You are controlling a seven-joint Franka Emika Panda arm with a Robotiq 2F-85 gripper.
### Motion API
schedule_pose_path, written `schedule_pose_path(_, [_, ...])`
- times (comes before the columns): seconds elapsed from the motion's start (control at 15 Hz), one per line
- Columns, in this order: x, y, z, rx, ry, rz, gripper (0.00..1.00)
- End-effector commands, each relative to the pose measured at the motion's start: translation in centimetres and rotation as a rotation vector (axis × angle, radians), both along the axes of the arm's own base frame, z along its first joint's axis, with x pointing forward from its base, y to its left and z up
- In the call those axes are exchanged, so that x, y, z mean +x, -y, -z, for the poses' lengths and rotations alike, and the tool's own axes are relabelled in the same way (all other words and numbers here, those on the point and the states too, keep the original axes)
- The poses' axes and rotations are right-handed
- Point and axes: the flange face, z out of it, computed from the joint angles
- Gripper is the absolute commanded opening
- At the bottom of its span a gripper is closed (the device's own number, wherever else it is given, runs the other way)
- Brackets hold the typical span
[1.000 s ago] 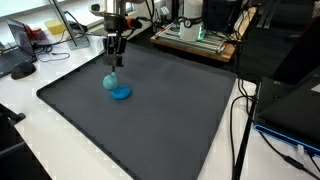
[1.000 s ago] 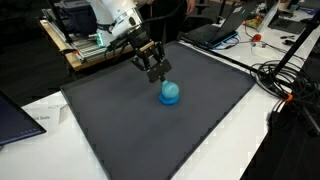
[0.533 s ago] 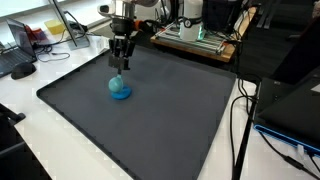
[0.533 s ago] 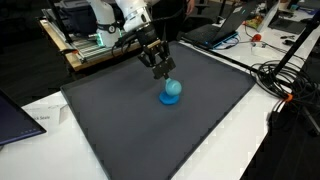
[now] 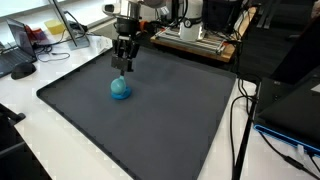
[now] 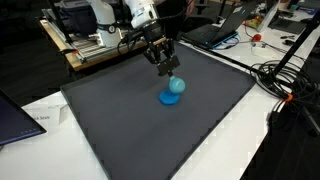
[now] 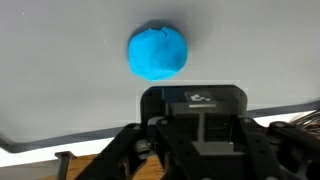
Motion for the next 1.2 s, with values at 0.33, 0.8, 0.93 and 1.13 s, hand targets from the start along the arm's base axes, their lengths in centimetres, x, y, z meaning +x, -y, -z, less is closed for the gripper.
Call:
schedule_pose_path(0.33, [-1.9,0.9,-3.9,0.018,-0.010,0.029,0.22])
schedule_pose_path(0.8, [-1.6,2.3,-9.4,0.108,-0.153,-0.036,0.22])
schedule_pose_path(0.93, [-1.5,2.3,-11.3,0.126,-0.176,-0.043,0.22])
schedule_pose_path(1.13, [-1.1,2.3,-11.1,0.131,-0.171,-0.055,0.47])
